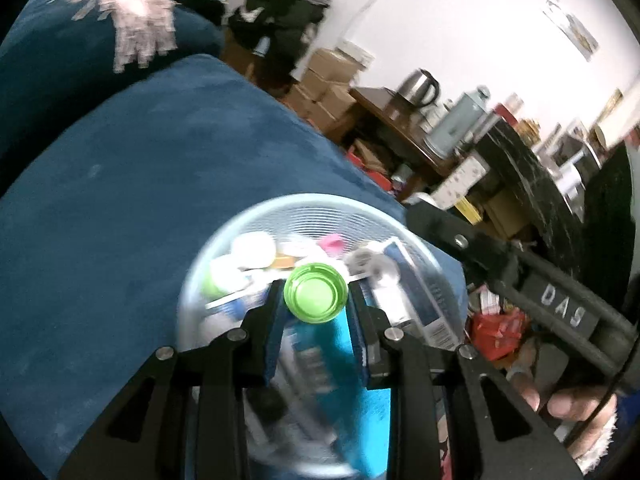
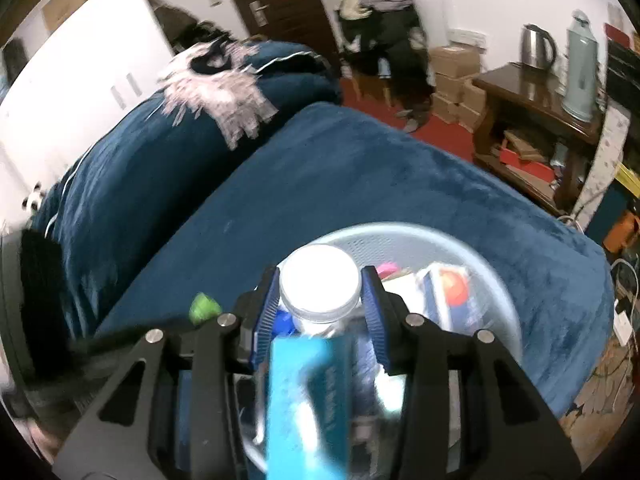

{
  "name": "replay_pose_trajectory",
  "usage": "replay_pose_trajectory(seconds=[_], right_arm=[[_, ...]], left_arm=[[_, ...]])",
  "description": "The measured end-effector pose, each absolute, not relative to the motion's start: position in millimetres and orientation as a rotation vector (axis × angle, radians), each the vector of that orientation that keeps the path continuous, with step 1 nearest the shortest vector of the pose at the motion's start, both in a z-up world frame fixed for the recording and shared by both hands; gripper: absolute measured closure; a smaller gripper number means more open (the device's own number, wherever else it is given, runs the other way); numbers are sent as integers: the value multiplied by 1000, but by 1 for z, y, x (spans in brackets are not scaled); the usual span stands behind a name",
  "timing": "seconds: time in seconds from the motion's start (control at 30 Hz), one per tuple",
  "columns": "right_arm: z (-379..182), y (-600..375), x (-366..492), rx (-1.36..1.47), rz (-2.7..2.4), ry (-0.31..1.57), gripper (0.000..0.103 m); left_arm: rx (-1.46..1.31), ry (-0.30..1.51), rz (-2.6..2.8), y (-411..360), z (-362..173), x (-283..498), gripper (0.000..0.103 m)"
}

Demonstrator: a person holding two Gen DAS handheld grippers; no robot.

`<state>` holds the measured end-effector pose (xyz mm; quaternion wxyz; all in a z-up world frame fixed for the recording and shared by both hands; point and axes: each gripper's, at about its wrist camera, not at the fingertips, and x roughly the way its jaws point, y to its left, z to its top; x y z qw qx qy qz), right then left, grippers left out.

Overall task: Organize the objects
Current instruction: 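Carry both caps over the basket and open both grippers to drop them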

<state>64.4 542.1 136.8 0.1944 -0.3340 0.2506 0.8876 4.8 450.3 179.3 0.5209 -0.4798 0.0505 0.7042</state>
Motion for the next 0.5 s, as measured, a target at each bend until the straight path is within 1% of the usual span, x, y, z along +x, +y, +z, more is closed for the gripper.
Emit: replay_pose_trajectory(seconds=[0.03,0.07,0.1,0.13,0.17,0.23,0.37,0.43,0.5], right_arm=[[135,550,64,-937,2473,745,59],[133,555,64,-944,2462,786,57],[131,558,68,-948,2452,825,48],[130,560,72,-936,2446,847,40],[131,558,76,-921,2452,846,37],[133,555,85,-903,2475,816,26],[131,546,93,-919,2490,758,18],[130,537,92,-935,2507,703,12],[131,520,90,-952,2545,614,11]], left_arm=[[-1149,138,1690,459,178,7,59],[-1141,156,1703,464,177,10,30],[-1125,162,1711,467,176,12,17],[-1108,162,1715,463,177,13,9],[-1092,172,1730,457,179,13,9],[-1084,213,1773,446,179,13,8],[-1057,267,1844,406,180,5,3],[-1055,273,1881,381,180,-2,2],[-1058,274,1924,354,180,-11,2]])
